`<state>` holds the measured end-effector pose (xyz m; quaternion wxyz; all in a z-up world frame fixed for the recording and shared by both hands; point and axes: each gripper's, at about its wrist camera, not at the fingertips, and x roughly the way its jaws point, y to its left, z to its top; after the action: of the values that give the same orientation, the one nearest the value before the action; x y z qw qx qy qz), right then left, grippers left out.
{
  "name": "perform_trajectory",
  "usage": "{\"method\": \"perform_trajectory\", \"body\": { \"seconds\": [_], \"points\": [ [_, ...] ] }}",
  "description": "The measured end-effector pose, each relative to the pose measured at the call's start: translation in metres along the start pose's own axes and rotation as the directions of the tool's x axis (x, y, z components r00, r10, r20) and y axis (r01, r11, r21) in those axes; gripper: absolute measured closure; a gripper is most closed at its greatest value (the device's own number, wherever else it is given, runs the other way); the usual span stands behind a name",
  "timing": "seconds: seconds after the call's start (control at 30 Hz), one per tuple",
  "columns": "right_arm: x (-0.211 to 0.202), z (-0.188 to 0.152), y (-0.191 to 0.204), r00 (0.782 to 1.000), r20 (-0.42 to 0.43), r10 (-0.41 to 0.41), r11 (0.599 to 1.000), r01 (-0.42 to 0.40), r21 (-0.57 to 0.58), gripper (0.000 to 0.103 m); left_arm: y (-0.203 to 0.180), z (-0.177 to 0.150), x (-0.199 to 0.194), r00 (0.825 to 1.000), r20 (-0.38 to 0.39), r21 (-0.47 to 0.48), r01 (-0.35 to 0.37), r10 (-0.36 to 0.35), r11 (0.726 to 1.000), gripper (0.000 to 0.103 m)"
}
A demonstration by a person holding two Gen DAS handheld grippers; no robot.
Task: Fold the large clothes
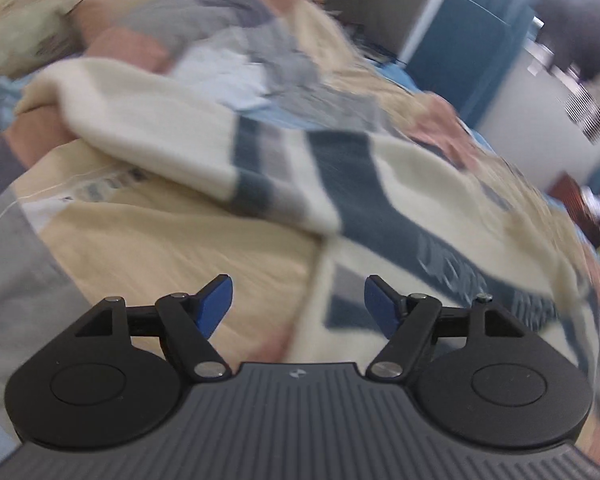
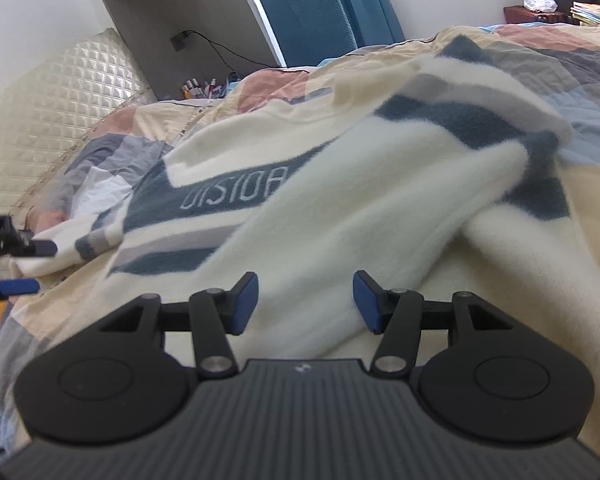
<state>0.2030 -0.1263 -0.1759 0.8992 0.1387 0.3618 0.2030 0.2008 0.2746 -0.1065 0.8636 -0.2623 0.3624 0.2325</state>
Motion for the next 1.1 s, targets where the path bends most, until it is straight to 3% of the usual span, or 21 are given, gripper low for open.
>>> {"method": "perform_trajectory", "body": {
  "seconds": [0.17,0.23,0.4,0.53,0.67,0.93,1.0,1.1],
  "points": [
    [-0.006,-0.003,0.008,1.000,-0.002,0.001,0.999,-0.001,-0.032,0.046,0.039,0.028,0.022,0.998,0.008,-0.152,-0.068,0.070,0.986,0.026],
    [-0.007,-0.003,0.011,1.000,-0.010,0.027,0.999,-0.028,-0.027,0.046,0.061,0.036,0.033,0.998,-0.011,-0.233,-0.068,0.067,0.970,0.026],
    [-0.004,0.001,0.022,0.999,-0.018,0.049,0.998,-0.050,-0.048,0.046,0.112,0.049,0.057,1.000,-0.020,-0.392,0.001,-0.010,0.920,0.026],
    [0.011,-0.002,0.028,0.997,-0.067,0.025,0.999,-0.028,-0.045,0.047,0.149,0.060,0.079,0.993,-0.022,-0.487,0.094,-0.120,0.868,0.026],
    [0.019,-0.003,0.033,0.998,-0.064,-0.023,0.999,0.020,-0.039,0.048,0.180,0.074,0.103,0.990,-0.013,-0.551,0.111,-0.141,0.827,0.026],
    [0.037,-0.002,0.044,0.992,-0.052,-0.114,0.992,0.111,-0.054,0.046,0.212,0.117,0.123,0.975,0.144,-0.590,0.221,-0.167,0.777,0.031],
    [0.043,-0.002,0.049,0.989,-0.041,-0.142,0.988,0.139,-0.071,0.046,0.212,0.131,0.116,0.970,0.189,-0.559,0.235,-0.154,0.795,0.041],
    [0.051,0.000,0.052,0.984,-0.028,-0.173,0.982,0.171,-0.074,0.046,0.215,0.154,0.109,0.977,0.193,-0.516,0.182,-0.094,0.837,0.055]
  ]
}}
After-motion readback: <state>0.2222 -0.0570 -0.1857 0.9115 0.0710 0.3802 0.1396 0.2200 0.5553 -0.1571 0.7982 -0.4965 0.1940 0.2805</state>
